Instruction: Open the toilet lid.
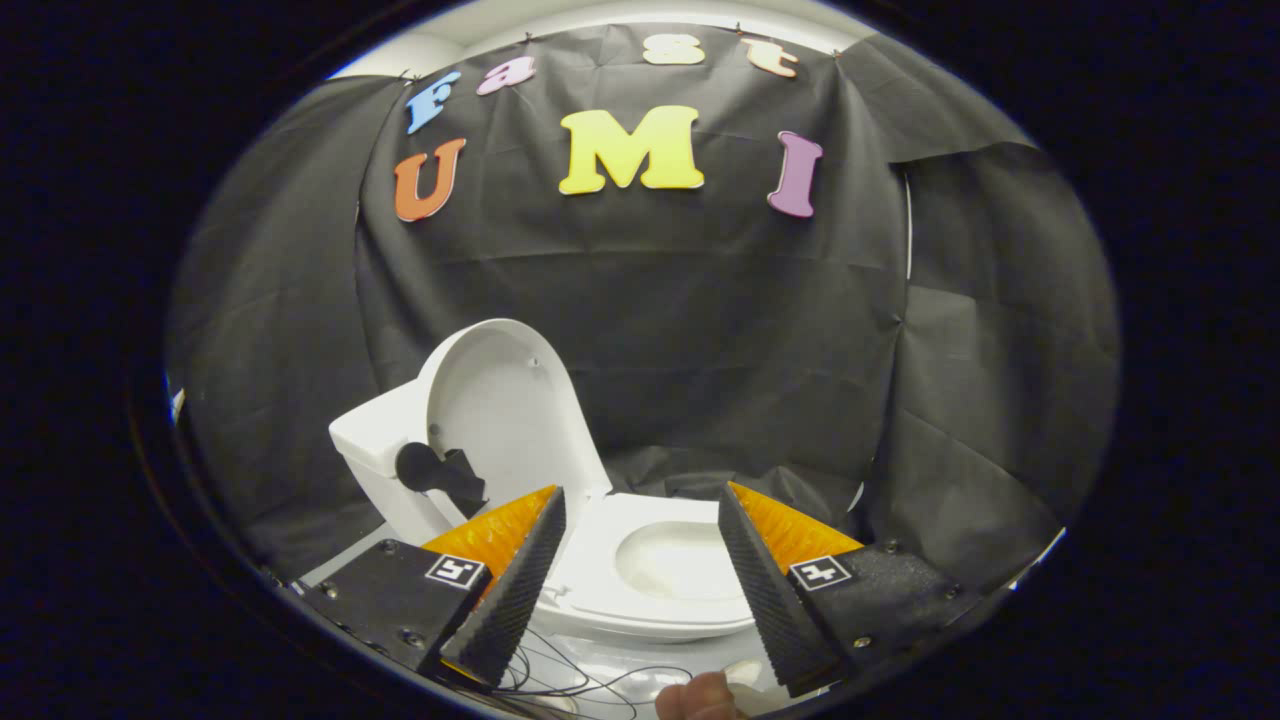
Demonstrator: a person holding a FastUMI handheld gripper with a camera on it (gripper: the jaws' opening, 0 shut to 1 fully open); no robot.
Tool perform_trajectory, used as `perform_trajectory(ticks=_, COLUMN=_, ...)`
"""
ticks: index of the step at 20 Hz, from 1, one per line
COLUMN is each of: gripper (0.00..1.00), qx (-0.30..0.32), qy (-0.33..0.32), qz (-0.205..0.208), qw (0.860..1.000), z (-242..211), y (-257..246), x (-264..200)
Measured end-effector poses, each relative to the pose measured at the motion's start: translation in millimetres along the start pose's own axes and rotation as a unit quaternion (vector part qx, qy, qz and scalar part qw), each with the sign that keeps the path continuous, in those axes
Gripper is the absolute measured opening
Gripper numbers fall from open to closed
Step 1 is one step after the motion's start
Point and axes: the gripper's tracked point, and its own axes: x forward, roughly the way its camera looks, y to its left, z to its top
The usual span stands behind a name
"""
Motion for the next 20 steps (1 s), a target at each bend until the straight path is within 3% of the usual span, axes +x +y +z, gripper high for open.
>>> perform_trajectory(ticks=4, gripper=0.96, qx=0.005, qy=-0.032, qz=-0.011, qw=0.999, z=2, y=-30, x=-18)
perform_trajectory(ticks=20, gripper=0.96, qx=0.030, qy=-0.142, qz=0.007, qw=0.989, z=-12, y=-110, x=-85)
